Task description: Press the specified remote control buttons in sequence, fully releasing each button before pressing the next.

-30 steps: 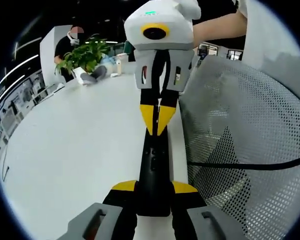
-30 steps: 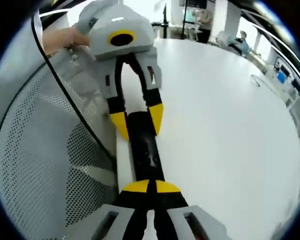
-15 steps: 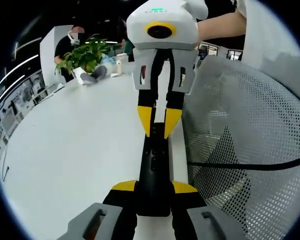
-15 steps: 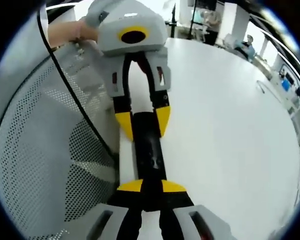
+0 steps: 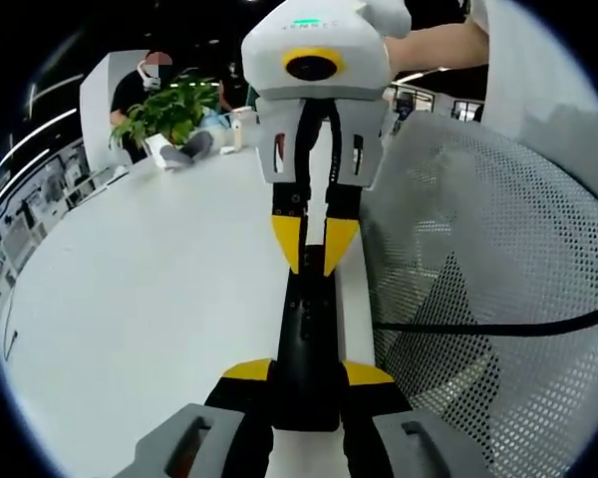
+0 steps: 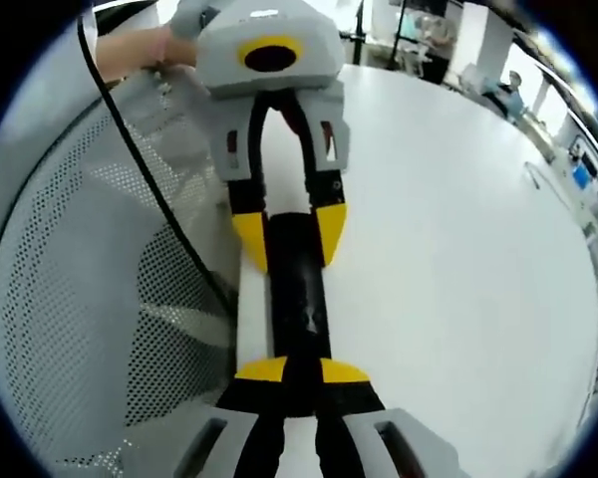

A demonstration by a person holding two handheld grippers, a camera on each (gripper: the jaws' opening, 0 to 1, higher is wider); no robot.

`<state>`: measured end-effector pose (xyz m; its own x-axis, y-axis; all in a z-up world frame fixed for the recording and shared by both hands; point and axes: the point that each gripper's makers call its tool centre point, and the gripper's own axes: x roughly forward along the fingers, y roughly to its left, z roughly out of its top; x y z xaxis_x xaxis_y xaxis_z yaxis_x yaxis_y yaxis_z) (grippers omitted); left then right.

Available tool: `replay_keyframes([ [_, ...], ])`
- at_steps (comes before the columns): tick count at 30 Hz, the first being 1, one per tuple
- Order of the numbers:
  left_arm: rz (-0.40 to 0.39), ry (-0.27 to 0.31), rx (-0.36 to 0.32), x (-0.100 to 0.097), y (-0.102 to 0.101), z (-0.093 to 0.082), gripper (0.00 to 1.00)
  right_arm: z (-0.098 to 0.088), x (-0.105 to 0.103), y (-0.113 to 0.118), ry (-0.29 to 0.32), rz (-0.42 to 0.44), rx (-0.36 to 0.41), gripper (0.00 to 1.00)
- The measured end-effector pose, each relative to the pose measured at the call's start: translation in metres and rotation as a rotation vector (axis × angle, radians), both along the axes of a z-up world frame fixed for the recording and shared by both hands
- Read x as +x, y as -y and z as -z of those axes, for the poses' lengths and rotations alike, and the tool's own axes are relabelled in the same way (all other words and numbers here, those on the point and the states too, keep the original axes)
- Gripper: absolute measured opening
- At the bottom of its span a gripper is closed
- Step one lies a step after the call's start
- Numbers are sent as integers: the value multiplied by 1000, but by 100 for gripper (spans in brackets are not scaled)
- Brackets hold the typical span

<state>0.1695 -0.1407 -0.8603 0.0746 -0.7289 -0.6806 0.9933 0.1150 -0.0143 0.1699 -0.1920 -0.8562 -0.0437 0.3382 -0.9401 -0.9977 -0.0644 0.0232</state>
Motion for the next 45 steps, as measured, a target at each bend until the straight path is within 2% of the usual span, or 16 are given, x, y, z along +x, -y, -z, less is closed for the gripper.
replay_keyframes([
  [2,2,0,1,0,0,0,24,0,1,0,-6,9,10,6],
  [3,3,0,1,0,0,0,24,0,-1,0,-40,80,23,6],
  [6,8,2,2,0,0,0,24,0,1,1,-1,21,42,6],
  [9,6,2,4,0,0,0,24,-2,1,1,-13,110,100,7],
  [13,4,5,4,0,0,0,24,-3,0,3,-2,77,154,7],
  [15,8,7,6,0,0,0,24,-3,1,1,-14,117,163,7],
  [20,2,4,5,0,0,0,24,-5,5,-7,-13,119,179,9],
  [22,4,6,6,0,0,0,24,-3,5,-9,-35,130,176,8],
  [31,1,-1,1,0,0,0,24,-3,1,-7,-14,54,141,5],
  [36,-3,-4,-1,0,0,0,24,-2,-1,-8,19,1,80,5],
  [37,-1,-4,-1,0,1,0,24,-2,0,-7,46,-42,57,5],
  [39,-7,-6,-3,0,1,0,24,-1,-1,-8,39,-17,49,5],
  [42,-18,-8,-6,0,1,0,24,-1,-1,-7,42,-40,32,5],
  [45,-19,-8,-6,0,1,0,24,-1,1,-7,25,-27,40,5],
])
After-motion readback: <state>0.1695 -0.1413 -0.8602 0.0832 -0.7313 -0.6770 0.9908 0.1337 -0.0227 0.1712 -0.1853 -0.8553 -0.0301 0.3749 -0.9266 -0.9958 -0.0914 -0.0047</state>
